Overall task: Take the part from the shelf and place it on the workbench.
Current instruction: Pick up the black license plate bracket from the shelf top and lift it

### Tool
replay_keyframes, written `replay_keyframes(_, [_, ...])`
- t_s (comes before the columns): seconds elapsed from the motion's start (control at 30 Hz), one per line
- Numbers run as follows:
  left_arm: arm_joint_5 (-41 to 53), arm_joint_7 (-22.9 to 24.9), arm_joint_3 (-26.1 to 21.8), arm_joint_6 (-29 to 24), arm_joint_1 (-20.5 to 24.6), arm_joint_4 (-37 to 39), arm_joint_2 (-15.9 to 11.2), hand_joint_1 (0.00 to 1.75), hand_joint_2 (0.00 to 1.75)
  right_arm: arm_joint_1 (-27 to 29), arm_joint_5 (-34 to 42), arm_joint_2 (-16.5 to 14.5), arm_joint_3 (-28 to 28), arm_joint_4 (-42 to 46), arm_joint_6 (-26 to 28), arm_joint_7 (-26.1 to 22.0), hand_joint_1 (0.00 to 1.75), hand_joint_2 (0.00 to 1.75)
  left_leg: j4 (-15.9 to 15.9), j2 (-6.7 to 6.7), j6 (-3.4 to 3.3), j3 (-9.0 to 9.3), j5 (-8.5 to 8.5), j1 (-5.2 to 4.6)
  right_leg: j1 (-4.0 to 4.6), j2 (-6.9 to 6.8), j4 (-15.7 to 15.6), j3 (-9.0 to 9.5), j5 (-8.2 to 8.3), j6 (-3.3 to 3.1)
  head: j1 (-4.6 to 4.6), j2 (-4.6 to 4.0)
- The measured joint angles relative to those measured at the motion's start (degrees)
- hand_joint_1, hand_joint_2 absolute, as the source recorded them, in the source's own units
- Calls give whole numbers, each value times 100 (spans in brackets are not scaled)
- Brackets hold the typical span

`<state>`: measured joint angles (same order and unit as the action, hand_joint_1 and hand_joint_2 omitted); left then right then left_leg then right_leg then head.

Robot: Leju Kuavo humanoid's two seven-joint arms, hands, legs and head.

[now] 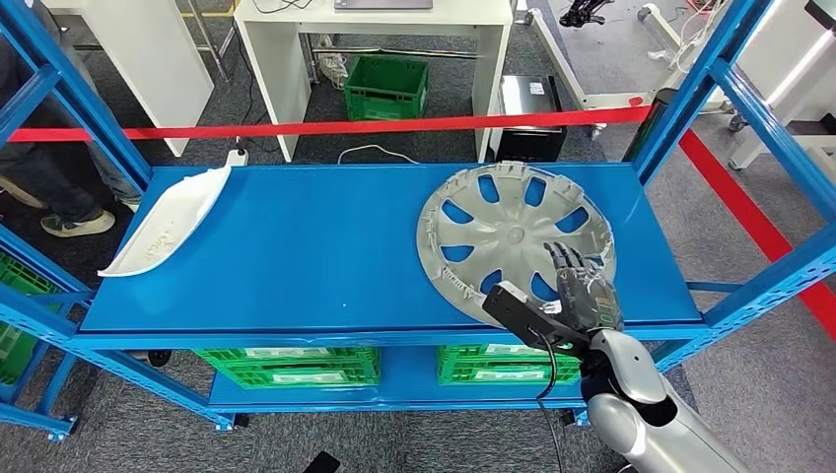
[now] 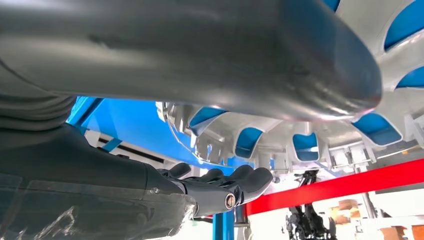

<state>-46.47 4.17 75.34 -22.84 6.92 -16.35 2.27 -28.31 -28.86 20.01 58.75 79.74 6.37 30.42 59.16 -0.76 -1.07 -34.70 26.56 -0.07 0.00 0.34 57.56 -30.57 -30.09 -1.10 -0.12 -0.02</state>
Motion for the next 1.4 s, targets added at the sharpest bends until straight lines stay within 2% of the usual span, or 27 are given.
replay_keyframes(0.4, [99, 42, 0, -53, 16, -2, 6, 0, 0, 19, 206, -210, 36, -472, -28, -206, 0, 0, -8, 0, 7, 4, -20, 8, 8, -1, 8, -5, 5, 5, -2, 0])
replay_keyframes(0.87, [189, 52, 1, -79, 31, -2, 8, 0, 0, 89, 261, -283, 61, -1132, -43, -222, 0, 0, -10, 1, 7, 4, -20, 8, 8, -1, 8, -6, 5, 5, -1, 0])
replay_keyframes(1.0, [207, 52, 1, -79, 53, -2, 9, 0, 0, 38, 148, -320, 69, -1330, -54, -129, 0, 175, -10, 1, 7, 6, -20, 8, 8, -2, 8, -4, 5, 5, -2, 0])
replay_keyframes(1.4, [210, 75, 0, -79, 61, -2, 9, 0, 0, -6, 77, -344, 53, -1558, -31, -46, 0, 175, -9, 1, 5, 9, -22, 8, 8, -2, 7, 0, 7, 7, -1, 0])
